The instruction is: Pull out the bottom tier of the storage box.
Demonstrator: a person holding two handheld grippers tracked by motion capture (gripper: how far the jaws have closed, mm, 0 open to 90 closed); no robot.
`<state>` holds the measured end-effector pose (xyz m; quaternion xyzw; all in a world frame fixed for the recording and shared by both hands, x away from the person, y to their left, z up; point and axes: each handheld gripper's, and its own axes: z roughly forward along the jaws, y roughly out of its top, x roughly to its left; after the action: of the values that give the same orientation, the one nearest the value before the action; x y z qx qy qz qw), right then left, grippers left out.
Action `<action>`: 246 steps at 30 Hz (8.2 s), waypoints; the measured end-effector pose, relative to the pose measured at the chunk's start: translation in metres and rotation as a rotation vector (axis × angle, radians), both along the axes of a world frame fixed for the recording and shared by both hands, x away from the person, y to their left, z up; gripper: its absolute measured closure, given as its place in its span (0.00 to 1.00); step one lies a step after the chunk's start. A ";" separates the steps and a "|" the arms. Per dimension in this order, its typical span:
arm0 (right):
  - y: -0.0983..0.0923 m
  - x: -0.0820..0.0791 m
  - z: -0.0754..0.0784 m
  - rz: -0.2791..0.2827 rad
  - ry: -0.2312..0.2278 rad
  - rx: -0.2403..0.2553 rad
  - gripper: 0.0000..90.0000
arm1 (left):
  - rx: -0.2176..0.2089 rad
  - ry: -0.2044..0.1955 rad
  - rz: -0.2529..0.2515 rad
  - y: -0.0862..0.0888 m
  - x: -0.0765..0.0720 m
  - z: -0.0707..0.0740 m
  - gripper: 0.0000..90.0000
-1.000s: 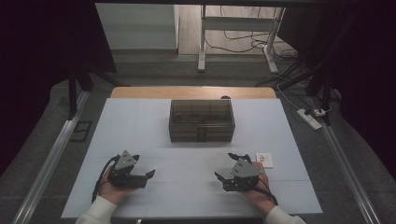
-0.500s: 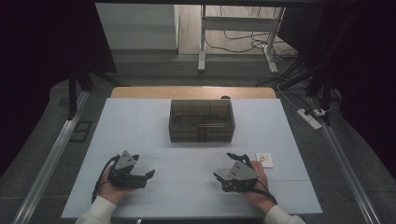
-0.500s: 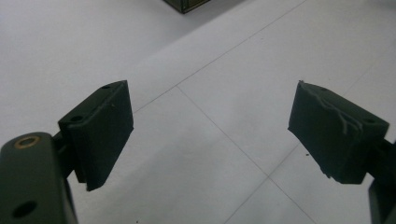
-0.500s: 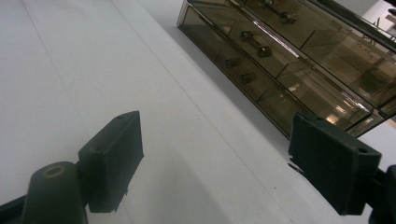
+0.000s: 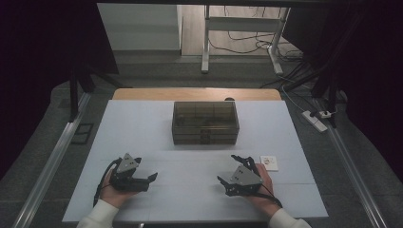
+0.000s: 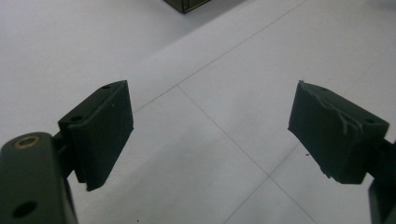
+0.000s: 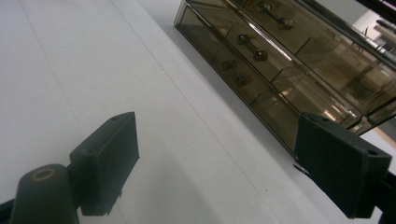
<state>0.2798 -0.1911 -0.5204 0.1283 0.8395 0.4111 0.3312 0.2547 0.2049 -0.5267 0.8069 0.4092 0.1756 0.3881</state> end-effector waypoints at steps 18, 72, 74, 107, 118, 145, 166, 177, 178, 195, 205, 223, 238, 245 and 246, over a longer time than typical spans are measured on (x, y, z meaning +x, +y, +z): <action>0.005 -0.005 0.001 0.012 -0.127 -0.052 0.16 | 0.003 -0.002 0.002 0.000 0.000 0.000 0.15; 0.017 0.003 -0.005 0.051 -0.363 -0.125 0.15 | 0.006 -0.003 0.004 0.002 0.001 -0.002 0.15; 0.017 0.004 -0.005 0.050 -0.362 -0.129 0.16 | 0.007 -0.003 0.004 0.002 0.001 -0.002 0.15; 0.029 0.014 -0.008 0.070 -0.400 -0.168 0.19 | 0.006 -0.004 0.005 0.003 0.001 -0.002 0.15; 0.034 0.016 -0.009 0.078 -0.415 -0.183 0.19 | 0.007 -0.003 0.005 0.003 0.002 -0.002 0.15; 0.043 0.022 -0.011 0.095 -0.441 -0.195 0.21 | 0.008 -0.006 0.007 0.003 0.001 -0.002 0.15; 0.049 0.028 -0.011 0.105 -0.454 -0.206 0.22 | 0.009 -0.005 0.006 0.003 0.002 -0.002 0.15; 0.054 0.032 -0.011 0.114 -0.467 -0.212 0.23 | 0.009 -0.005 0.005 0.003 0.002 -0.002 0.15; 0.054 0.032 -0.011 0.115 -0.468 -0.210 0.23 | 0.009 -0.006 0.005 0.003 0.002 -0.002 0.15; 0.059 0.036 -0.014 0.130 -0.482 -0.232 0.24 | 0.012 -0.007 0.003 0.002 0.002 -0.002 0.15; 0.062 0.040 -0.017 0.136 -0.486 -0.230 0.24 | 0.013 -0.007 0.004 0.002 0.002 -0.002 0.15; 0.067 0.045 -0.017 0.136 -0.494 -0.245 0.25 | 0.012 -0.008 0.004 0.002 0.002 -0.002 0.15; 0.070 0.049 -0.019 0.138 -0.492 -0.252 0.26 | 0.013 -0.008 0.004 0.002 0.002 -0.002 0.15; 0.071 0.052 -0.020 0.141 -0.492 -0.254 0.26 | 0.012 -0.008 0.003 0.002 0.002 -0.002 0.15; 0.071 0.052 -0.020 0.138 -0.491 -0.258 0.26 | 0.012 -0.008 0.002 0.002 0.002 -0.002 0.15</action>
<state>0.3318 -0.1198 -0.5408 -0.0760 0.7864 0.3411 0.5094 0.2569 0.2071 -0.5289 0.8081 0.4076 0.1818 0.3845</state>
